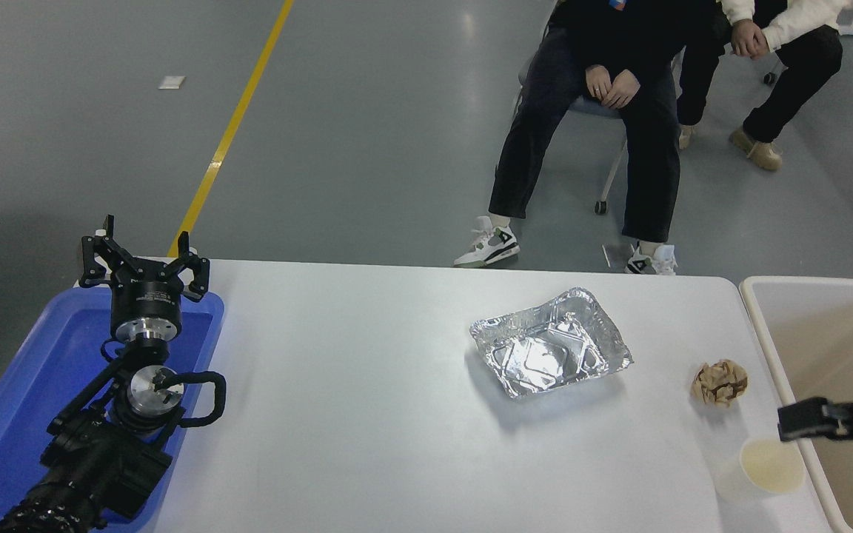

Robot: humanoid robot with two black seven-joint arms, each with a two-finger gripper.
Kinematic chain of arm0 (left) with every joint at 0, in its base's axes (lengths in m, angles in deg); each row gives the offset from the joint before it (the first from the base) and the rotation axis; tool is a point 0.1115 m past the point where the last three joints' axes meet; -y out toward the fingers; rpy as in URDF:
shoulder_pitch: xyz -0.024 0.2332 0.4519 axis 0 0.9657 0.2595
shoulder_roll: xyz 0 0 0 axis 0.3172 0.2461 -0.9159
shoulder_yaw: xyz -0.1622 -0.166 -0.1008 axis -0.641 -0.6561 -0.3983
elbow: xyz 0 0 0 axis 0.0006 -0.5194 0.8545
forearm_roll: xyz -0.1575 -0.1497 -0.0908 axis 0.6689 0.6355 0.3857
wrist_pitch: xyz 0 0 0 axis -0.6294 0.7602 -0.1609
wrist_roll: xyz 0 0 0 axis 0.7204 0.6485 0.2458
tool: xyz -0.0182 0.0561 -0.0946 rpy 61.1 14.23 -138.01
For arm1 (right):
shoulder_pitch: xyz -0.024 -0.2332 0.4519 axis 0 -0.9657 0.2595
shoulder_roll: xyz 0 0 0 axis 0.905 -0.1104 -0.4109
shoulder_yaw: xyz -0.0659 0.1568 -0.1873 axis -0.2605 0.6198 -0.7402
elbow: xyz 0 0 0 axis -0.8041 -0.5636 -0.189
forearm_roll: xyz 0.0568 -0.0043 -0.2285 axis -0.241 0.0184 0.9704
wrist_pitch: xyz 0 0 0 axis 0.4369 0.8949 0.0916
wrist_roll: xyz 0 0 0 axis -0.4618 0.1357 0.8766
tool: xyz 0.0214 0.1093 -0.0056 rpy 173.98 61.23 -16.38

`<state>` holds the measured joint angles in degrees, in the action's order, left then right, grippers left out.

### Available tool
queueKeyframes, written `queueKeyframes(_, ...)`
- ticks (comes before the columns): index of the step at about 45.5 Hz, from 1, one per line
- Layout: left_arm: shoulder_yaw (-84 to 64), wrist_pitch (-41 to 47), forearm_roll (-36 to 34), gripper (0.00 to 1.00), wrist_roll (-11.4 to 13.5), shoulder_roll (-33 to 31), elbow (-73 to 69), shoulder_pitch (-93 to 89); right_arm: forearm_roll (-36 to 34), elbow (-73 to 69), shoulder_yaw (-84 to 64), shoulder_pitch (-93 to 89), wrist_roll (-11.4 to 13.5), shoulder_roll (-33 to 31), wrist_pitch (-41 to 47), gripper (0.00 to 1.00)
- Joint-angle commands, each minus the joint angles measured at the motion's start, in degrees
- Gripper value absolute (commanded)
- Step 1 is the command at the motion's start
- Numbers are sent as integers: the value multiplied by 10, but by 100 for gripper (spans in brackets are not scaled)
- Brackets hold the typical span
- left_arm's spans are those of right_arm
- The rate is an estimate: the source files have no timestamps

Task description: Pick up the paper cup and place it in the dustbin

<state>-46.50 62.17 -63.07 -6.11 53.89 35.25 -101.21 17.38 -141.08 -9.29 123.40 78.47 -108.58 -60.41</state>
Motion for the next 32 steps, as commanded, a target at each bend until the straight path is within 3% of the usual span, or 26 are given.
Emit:
queueKeyframes(1, 0, 0, 0, 99, 0, 0, 0, 0, 39, 33, 58, -99, -13, -3, -12, 100)
queueKeyframes(32, 0, 0, 0, 99, 0, 0, 0, 0, 40, 112, 112, -209, -33, 39, -84, 99)
